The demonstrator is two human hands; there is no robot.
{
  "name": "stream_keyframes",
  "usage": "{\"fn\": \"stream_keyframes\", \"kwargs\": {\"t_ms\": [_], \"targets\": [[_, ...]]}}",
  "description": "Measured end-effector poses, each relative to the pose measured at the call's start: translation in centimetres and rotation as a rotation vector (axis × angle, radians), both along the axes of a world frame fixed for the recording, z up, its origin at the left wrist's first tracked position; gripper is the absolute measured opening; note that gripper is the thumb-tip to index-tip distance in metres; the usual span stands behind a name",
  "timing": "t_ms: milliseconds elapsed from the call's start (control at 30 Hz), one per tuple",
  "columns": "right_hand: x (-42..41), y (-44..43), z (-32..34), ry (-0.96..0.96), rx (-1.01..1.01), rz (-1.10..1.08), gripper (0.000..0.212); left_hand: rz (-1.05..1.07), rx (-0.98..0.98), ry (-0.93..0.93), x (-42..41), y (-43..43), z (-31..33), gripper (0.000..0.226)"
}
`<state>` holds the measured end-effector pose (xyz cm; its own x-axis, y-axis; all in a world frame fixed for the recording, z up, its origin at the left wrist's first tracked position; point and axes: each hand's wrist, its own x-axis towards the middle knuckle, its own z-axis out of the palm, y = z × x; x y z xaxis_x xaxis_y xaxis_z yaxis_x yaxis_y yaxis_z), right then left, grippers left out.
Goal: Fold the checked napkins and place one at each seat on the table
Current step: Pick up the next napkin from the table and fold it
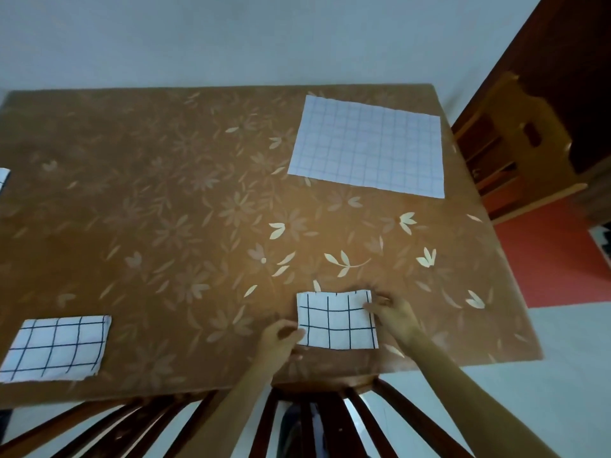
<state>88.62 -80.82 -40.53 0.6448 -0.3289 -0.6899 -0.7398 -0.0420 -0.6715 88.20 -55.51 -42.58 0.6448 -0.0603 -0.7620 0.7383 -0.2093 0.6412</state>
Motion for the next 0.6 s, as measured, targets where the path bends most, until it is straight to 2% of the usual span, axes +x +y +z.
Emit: {"fn": "stream_keyframes", "kwargs": {"t_ms": [200,300,367,467,600], "targets": [[-0.5,1.9,-0.4,-0.015,-0.273,0.202,0.044,-0.031,0.095,-0.073,-0.9,0.1,-0.6,0.011],[-0.6,2.8,0.6,-0.041,-0.369,0.274,0.046,-0.11,0.263,-0.206,-1.1,0.4,0.0,0.007],[-0.9,2.8,1.1,-0.057,-0.44,0.335,0.043,-0.141,0.367,-0.301,-1.2,0.7,0.4,0.012],[-1.4,2.0,2.2,-0.073,-0.467,0.374,0.043,-0.167,0.406,-0.39,-0.8,1.0,0.8,0.016],[-2.6,0.4,4.5,-0.093,-0.468,0.412,0.035,-0.257,0.418,-0.429,-0.5,-0.1,2.2,0.012]]}}
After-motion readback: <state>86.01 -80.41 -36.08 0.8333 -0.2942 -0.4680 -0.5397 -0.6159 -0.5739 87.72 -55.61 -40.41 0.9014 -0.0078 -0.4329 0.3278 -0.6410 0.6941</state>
